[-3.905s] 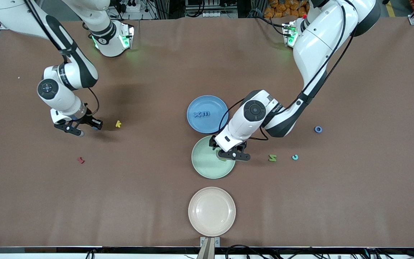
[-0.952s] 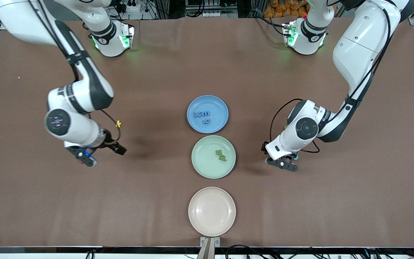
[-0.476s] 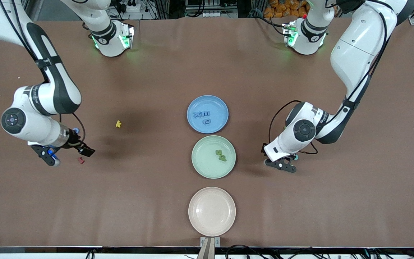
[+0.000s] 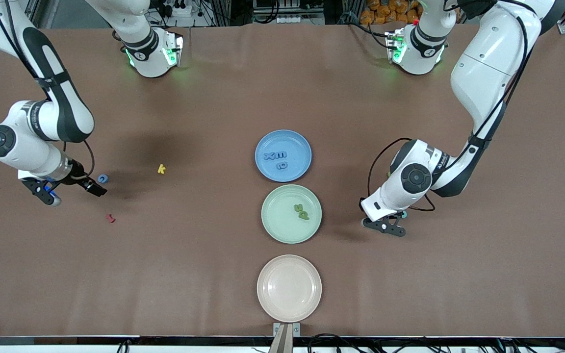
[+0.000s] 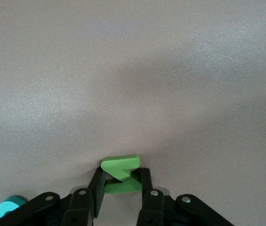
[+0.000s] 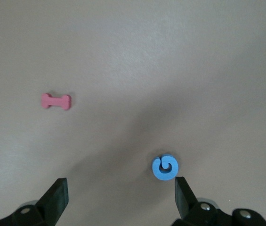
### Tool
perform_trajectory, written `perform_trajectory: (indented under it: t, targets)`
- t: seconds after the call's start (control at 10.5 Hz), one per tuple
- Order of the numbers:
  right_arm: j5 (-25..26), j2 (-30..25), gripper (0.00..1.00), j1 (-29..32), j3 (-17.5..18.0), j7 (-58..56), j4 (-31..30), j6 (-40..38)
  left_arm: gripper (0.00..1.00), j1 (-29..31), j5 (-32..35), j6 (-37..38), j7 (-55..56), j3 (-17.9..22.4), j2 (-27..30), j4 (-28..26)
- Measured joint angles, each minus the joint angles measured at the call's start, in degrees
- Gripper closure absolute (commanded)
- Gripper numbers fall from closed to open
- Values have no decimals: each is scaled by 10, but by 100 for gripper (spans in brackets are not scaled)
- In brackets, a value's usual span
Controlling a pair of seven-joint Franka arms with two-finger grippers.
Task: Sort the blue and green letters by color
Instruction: 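Drop the green z on the green plate while the right gripper grasps blue G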
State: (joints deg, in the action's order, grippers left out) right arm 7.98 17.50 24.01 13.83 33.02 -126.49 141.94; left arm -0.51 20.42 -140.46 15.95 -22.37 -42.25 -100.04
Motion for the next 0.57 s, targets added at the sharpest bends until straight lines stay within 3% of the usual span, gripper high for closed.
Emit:
perform_trajectory:
  t: [0.57]
  targets:
    - [30,11,0,9,-17,-3,-88,132,100,-22,0,0,0,3,0,16]
